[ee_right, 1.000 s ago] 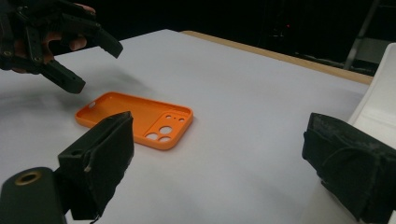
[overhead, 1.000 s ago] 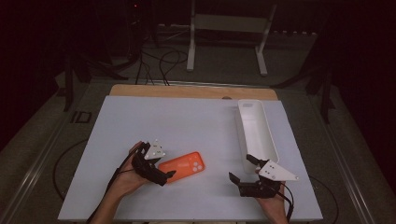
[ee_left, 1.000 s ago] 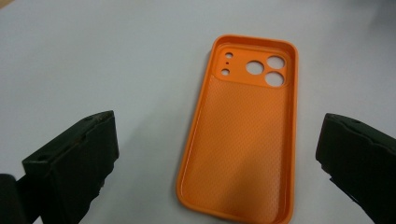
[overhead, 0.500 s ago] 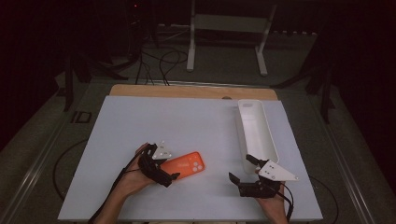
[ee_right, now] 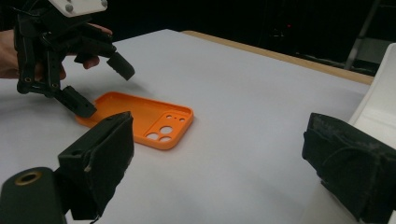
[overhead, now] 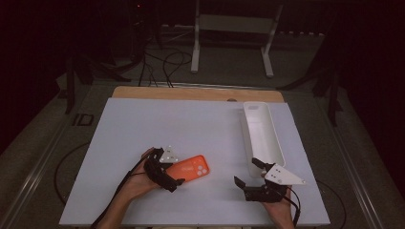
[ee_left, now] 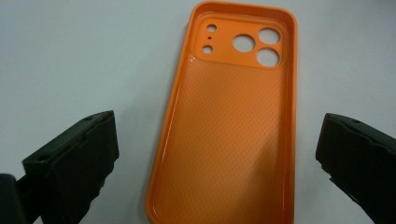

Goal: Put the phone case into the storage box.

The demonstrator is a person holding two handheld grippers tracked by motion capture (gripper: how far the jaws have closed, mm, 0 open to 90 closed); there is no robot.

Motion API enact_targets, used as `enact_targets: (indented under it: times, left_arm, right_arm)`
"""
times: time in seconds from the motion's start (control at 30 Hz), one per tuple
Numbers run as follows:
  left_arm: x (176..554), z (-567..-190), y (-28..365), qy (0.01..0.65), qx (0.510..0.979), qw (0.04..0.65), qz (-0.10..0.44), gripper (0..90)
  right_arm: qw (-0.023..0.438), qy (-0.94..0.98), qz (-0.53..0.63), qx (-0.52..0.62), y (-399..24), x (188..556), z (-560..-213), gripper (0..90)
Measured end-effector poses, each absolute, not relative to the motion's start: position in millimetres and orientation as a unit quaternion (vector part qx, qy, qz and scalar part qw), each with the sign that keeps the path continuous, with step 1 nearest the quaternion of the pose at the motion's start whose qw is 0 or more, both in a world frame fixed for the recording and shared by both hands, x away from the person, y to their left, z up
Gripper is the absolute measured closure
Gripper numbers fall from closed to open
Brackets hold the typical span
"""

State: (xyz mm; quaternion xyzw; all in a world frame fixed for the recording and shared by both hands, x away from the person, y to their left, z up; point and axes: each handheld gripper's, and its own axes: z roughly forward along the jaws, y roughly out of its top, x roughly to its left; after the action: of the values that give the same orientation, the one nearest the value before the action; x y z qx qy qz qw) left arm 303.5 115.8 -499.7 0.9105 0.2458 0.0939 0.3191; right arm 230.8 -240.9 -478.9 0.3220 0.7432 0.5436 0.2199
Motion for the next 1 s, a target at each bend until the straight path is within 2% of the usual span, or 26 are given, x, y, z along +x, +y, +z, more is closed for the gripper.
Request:
enact_targets:
  times: [1.0]
  left_arm:
    - [309.3,-516.1,115.8,0.247,0.930,0.264,0.061,0.2]
  right_arm:
    - [0.219,0.745,0.542,0.322,-240.6,231.3,-479.8,9.0]
